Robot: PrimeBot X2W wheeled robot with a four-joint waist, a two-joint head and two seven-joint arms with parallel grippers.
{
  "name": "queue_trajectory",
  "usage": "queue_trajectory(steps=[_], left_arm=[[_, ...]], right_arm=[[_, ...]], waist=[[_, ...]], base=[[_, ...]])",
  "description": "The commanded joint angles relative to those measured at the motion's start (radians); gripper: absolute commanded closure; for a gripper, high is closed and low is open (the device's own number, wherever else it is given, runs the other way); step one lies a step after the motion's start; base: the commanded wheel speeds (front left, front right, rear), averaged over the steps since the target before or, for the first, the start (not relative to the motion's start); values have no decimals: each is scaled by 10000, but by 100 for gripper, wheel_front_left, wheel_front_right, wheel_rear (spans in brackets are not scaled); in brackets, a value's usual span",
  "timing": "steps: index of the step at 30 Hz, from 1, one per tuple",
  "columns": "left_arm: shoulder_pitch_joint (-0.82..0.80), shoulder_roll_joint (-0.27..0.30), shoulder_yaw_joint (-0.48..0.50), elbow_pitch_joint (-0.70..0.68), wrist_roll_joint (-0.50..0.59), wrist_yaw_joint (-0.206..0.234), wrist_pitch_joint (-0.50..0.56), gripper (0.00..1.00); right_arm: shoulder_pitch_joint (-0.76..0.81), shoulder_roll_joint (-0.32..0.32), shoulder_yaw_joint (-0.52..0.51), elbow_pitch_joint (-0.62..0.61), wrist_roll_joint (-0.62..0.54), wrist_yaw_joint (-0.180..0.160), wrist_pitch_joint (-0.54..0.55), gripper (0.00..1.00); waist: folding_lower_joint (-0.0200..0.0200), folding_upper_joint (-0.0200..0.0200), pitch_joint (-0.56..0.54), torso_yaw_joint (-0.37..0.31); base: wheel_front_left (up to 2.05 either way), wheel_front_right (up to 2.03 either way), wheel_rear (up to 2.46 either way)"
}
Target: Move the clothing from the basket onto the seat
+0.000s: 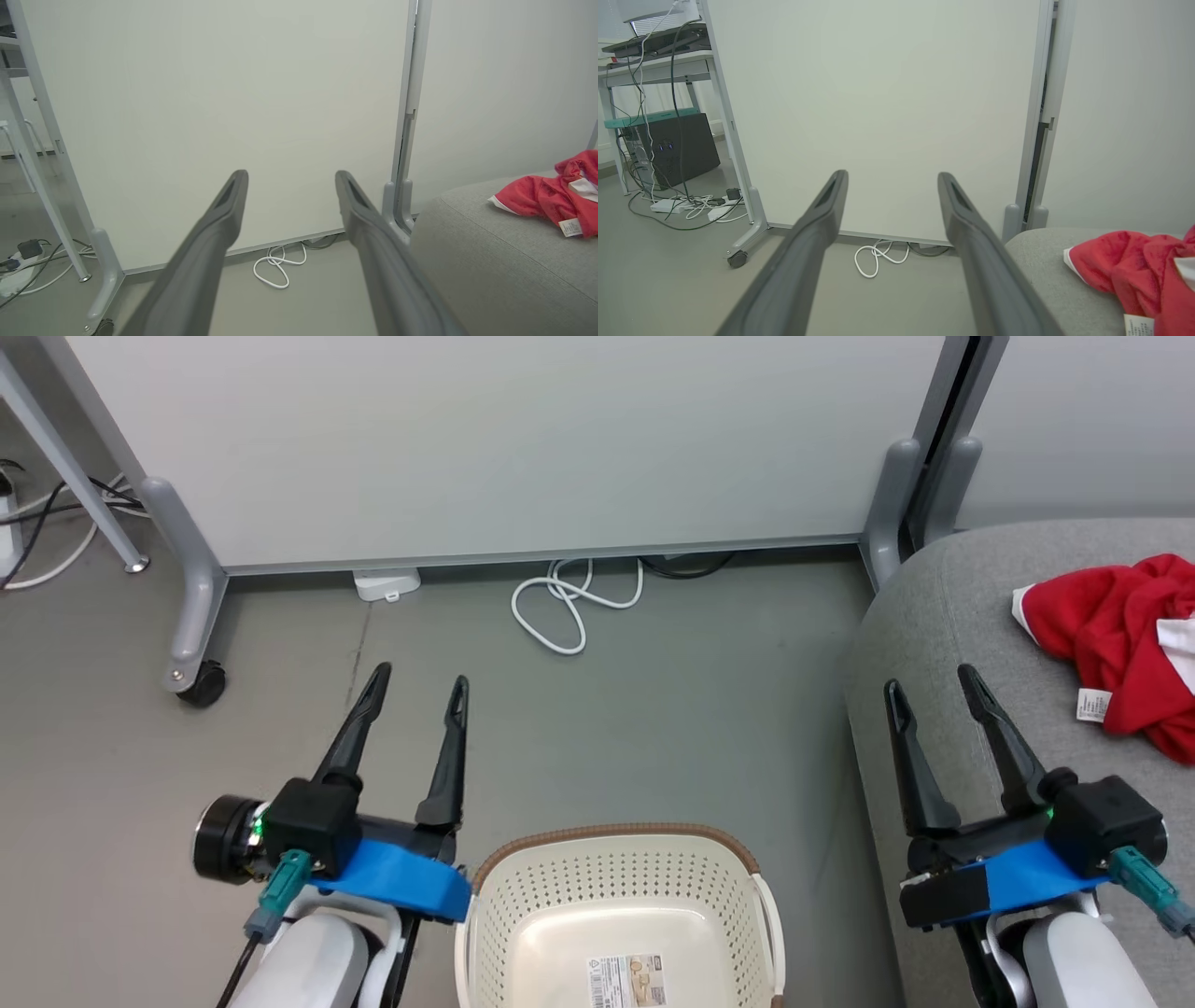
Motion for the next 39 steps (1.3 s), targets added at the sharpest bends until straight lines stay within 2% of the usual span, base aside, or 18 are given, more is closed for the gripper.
queue_trajectory(steps=[1,7,14,24,39], left_arm=[[259,30,156,-30,83,17,-45,0],[1168,-122,1267,-112,364,-91,-47,0],[1863,-411,2004,-101,747,-261,-45,0],[2344,-823,2749,-156,1086,-580,-47,0],[2446,-1196,3398,8,1586,-1093,-47,0]], right_arm=[[219,54,-5,-58,-83,1,-3,0],[954,298,-191,-429,-221,1,-3,0],[1838,527,-643,-867,-415,1,-3,0],[2540,641,-1036,-1152,-453,1,-3,0],[2392,644,-1000,-1060,-166,1,-3,0]], waist=[[2,-1,-111,-10],[2,-1,-497,-1],[2,-1,-820,-102],[2,-1,-976,-161],[2,-1,-989,-141]], base=[[0,0,0],[0,0,0],[0,0,0],[0,0,0],[0,0,0]])
